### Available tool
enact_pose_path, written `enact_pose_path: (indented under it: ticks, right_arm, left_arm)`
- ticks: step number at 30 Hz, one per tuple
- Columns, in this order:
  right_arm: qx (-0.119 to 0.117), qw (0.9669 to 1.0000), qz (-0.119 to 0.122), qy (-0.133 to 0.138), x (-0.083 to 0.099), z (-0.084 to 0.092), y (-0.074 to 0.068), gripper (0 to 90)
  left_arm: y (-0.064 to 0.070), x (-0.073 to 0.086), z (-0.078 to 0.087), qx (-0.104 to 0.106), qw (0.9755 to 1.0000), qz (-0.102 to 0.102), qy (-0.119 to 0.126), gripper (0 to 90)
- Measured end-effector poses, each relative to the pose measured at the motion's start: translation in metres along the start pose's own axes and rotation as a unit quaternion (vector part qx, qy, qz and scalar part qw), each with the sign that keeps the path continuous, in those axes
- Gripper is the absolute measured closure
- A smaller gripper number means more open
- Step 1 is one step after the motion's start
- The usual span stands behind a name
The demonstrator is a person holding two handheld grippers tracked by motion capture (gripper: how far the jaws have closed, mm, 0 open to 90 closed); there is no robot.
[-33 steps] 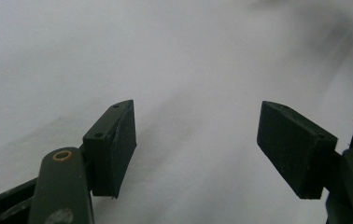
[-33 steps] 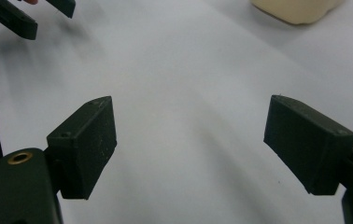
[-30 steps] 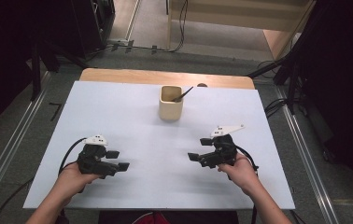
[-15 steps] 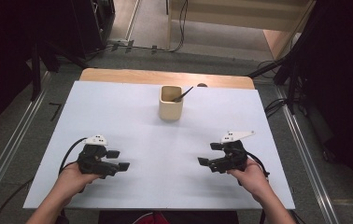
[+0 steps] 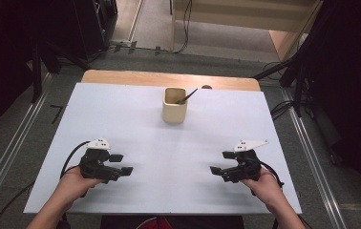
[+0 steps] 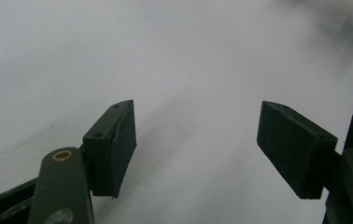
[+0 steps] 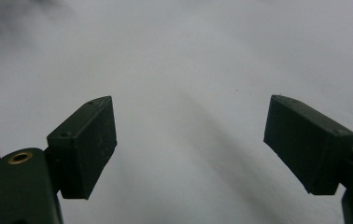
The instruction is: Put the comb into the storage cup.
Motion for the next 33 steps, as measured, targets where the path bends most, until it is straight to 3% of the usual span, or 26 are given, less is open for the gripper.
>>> enact_pose_path:
  ticks: [7,18,33]
  right_arm:
    - [0.007,0.9999,0.004,-0.005,0.009,0.006,0.003,15.5]
    - [0.015,0.9998,-0.010,-0.005,0.020,0.014,0.010,15.5]
    - [0.015,0.9997,-0.013,-0.012,0.026,0.011,0.016,15.5]
  left_arm:
    - [0.001,0.000,0.000,0.000,1.0000,-0.002,0.001,29.7]
    - [0.002,0.000,-0.001,0.002,1.0000,-0.003,0.001,29.7]
    - [0.001,0.001,-0.001,0.005,1.0000,-0.004,-0.003,29.7]
Point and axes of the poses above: each handheld gripper's, and its own axes: z roughly backward along the jaws, x roughly out of its underside, y roughly to its right, the point moved 7 cm from there along -z, roughly forward along the jaws, and after that the axes turned 4 degrees about -y, right-handed, at the moved point
